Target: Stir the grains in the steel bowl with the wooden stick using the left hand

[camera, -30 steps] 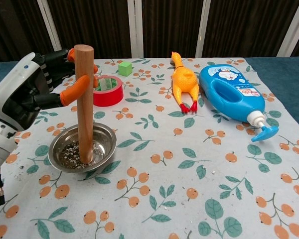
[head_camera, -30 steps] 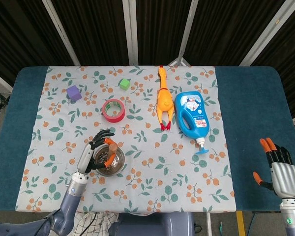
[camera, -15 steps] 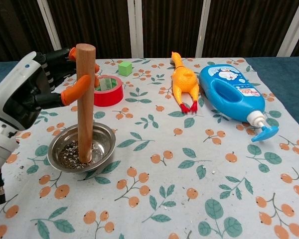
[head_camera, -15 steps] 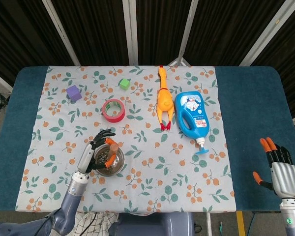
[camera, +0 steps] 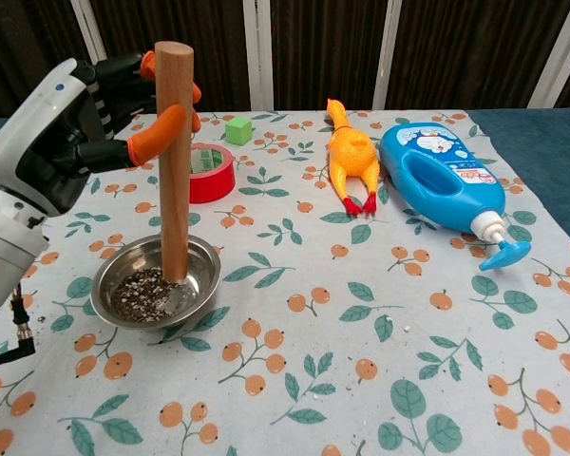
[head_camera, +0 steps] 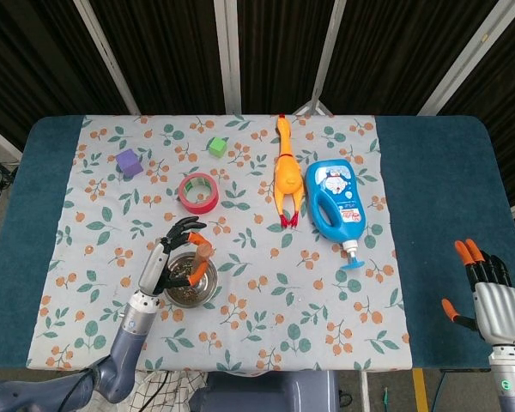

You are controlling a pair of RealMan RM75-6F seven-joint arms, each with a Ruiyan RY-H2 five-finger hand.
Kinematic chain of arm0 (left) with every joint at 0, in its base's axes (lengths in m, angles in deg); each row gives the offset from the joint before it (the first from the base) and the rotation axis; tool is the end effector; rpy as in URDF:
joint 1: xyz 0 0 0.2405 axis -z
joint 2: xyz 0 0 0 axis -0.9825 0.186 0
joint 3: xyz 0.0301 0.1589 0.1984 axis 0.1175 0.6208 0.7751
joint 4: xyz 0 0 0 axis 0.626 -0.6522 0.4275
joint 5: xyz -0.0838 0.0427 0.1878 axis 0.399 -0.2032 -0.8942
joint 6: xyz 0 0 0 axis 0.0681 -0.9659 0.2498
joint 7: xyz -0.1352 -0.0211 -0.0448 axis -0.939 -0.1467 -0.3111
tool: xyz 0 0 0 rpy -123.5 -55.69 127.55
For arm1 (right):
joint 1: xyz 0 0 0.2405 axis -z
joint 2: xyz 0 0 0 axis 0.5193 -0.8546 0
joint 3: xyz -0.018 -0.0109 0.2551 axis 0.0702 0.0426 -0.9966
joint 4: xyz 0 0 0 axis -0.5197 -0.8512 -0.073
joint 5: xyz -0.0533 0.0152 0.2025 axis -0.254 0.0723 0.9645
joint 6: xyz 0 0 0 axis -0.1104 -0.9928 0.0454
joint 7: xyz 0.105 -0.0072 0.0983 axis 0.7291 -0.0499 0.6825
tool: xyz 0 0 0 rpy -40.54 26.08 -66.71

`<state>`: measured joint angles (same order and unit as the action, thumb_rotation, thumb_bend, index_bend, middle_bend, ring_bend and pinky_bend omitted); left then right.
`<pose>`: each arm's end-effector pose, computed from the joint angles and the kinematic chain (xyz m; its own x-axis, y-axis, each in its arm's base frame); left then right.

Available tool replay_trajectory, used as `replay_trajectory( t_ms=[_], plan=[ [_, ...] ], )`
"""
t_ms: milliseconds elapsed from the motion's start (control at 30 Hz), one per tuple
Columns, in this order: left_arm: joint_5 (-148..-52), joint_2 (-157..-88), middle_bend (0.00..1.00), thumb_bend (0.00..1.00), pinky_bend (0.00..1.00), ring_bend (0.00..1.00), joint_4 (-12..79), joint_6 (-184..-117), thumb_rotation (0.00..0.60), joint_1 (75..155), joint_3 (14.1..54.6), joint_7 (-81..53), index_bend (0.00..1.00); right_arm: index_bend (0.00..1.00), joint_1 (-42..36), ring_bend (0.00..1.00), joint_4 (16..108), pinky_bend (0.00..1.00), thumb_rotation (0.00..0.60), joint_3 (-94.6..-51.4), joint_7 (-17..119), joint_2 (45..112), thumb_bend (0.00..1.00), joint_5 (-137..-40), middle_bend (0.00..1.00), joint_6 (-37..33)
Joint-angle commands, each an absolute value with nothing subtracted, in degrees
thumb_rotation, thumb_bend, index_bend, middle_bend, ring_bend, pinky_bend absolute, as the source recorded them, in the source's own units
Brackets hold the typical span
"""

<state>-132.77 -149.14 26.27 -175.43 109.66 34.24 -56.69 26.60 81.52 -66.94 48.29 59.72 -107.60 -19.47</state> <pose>-0.1332 0.2760 -0.0374 -0.5695 0.2387 0.7866 0.6381 -0.4748 0.6061 -0.3162 -0.1838 0.1531 0.3693 -0.0476 0.9281 -0.9262 0.0626 0.3718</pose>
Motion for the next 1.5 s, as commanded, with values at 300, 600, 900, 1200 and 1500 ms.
replay_trajectory(
  t_ms=[300, 600, 900, 1200, 1500],
  plan=[
    [-132.29, -151.06, 0.72, 0.93, 0.16, 0.25, 21.19, -175.41, 0.6, 109.0, 35.56, -59.69, 0.63, 0.0, 26.52, 0.0, 81.43, 0.0, 0.6, -67.14, 48.46, 59.9, 0.32, -107.36, 0.0, -19.41],
    [-132.83, -151.82, 0.73, 0.93, 0.16, 0.25, 18.17, -175.69, 0.6, 108.0, 37.62, -61.1, 0.63, 0.0, 26.55, 0.0, 81.27, 0.0, 0.6, -67.35, 48.74, 60.12, 0.32, -107.41, 0.0, -19.77],
    [-133.12, -151.74, 0.73, 0.93, 0.16, 0.25, 18.11, -176.57, 0.6, 107.68, 37.75, -61.23, 0.63, 0.0, 26.62, 0.0, 81.22, 0.0, 0.6, -67.36, 48.9, 60.1, 0.32, -107.49, 0.0, -19.93],
    [-133.39, -150.22, 0.73, 0.93, 0.16, 0.25, 21.47, -177.43, 0.6, 108.88, 35.75, -59.26, 0.63, 0.0, 26.68, 0.0, 81.2, 0.0, 0.6, -67.31, 49.25, 60.01, 0.32, -107.76, 0.0, -20.07],
    [-134.09, -150.23, 0.73, 0.93, 0.16, 0.25, 22.64, -180.0, 0.6, 108.69, 35.12, -58.48, 0.63, 0.0, 26.75, 0.0, 81.19, 0.0, 0.6, -67.26, 49.87, 59.93, 0.32, -108.0, 0.0, -20.21]
  ],
)
